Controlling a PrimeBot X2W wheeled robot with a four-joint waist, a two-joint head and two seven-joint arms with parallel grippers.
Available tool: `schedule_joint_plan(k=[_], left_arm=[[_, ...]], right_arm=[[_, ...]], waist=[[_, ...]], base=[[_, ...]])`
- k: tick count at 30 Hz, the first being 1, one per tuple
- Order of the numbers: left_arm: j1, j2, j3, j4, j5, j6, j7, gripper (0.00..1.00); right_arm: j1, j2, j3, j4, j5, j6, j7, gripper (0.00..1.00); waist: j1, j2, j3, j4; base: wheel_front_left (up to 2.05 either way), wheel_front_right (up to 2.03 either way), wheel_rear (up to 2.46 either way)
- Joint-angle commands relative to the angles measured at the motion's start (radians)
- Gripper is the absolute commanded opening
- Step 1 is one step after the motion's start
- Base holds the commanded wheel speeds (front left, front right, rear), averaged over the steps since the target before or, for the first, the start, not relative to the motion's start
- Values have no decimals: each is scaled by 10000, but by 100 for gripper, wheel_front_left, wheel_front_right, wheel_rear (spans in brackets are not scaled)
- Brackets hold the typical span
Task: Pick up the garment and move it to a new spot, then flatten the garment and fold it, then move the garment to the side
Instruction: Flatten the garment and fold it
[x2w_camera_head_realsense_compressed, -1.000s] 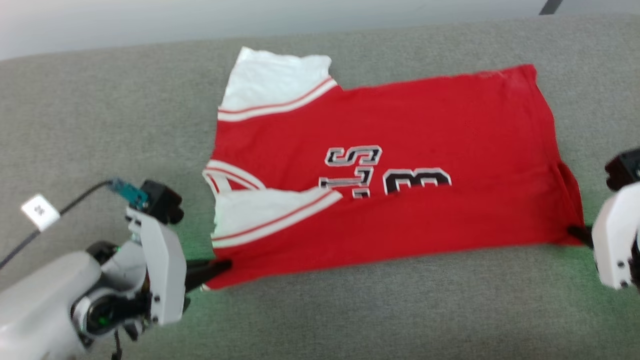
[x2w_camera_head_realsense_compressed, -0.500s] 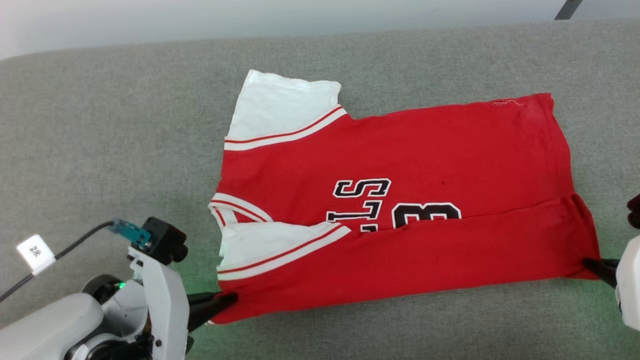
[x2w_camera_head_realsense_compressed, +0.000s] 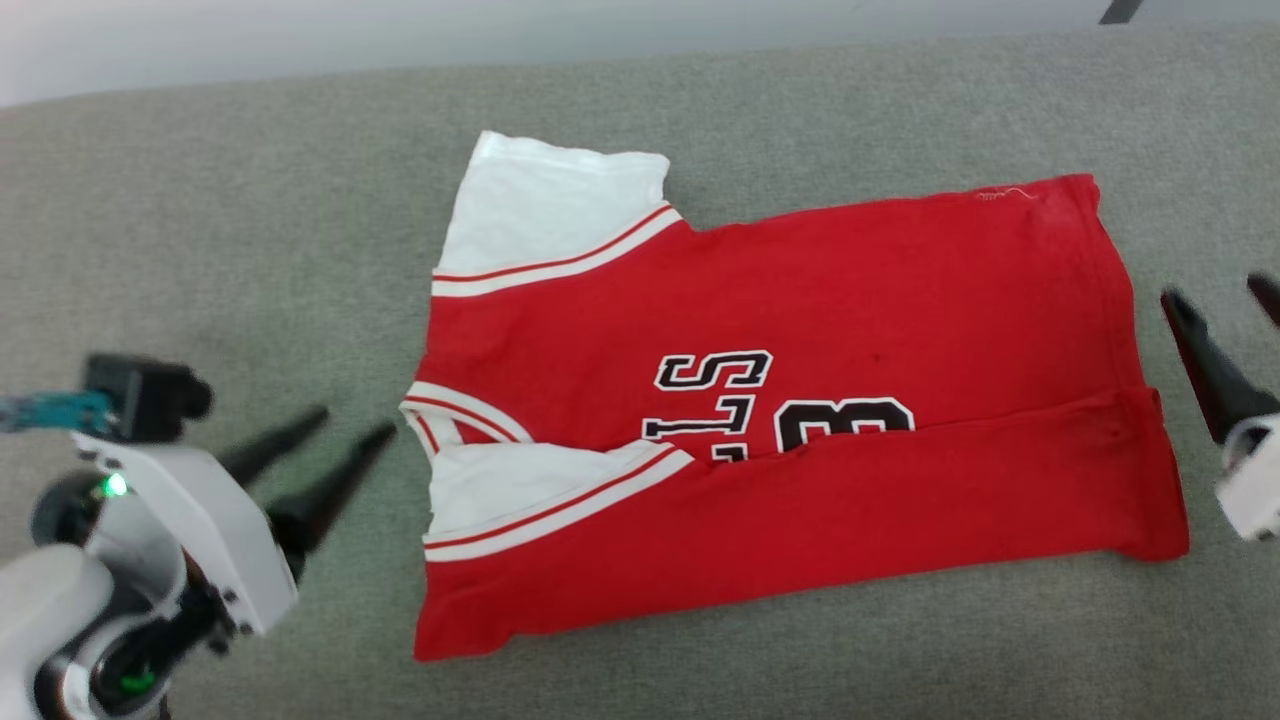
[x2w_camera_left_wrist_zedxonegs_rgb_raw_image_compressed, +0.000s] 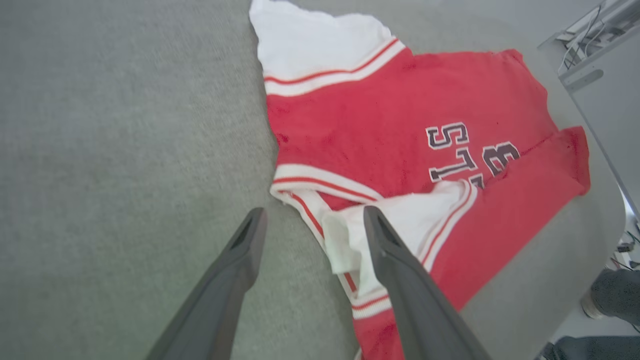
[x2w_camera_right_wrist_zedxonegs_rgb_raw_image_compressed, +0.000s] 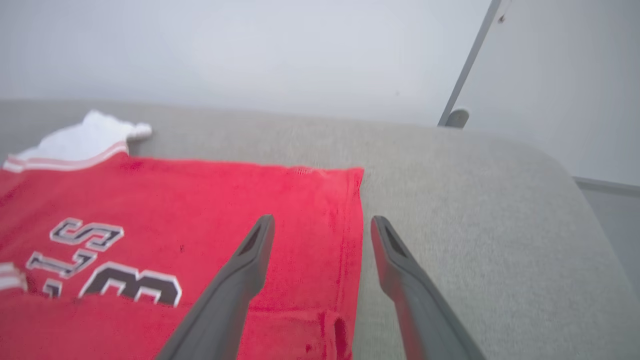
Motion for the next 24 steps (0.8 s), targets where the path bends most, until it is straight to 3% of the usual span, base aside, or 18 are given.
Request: schedule_joint_plan(k=[1, 6, 7, 10, 19, 24], left_arm=[[-133, -166, 209, 194, 230, 118, -490, 100], [-713, -441, 502, 1132, 861, 459, -1068, 100], [-1216, -783, 581, 1719, 1047, 485, -1041, 100], [-2222, -1138, 686, 2928, 1505, 309, -812, 100], [-4980, -2221, 604, 6423, 2154, -750, 433, 100], [-5971, -2597, 217, 8150, 1893, -1611, 2481, 100]], right_arm=[[-286, 487, -68, 157, -355, -7, -770, 100], [-855, 1465, 68, 577, -1002, -9, -2370, 100], [-1064, 1816, 240, 792, -1231, -7, -2862, 100], [-1358, 2162, 591, 958, -1466, -7, -3321, 100], [-1507, 2711, 1079, 717, -1582, -7, -3891, 100], [-1229, 2955, 1033, 393, -1637, -7, -4062, 100]], waist=[[0, 0, 145, -177], [0, 0, 397, -541], [0, 0, 523, -771], [0, 0, 765, -1164], [0, 0, 1444, -2433], [0, 0, 1728, -3014]], base=[[0, 0, 0], [0, 0, 0], [0, 0, 0], [0, 0, 0], [0, 0, 0], [0, 0, 0]])
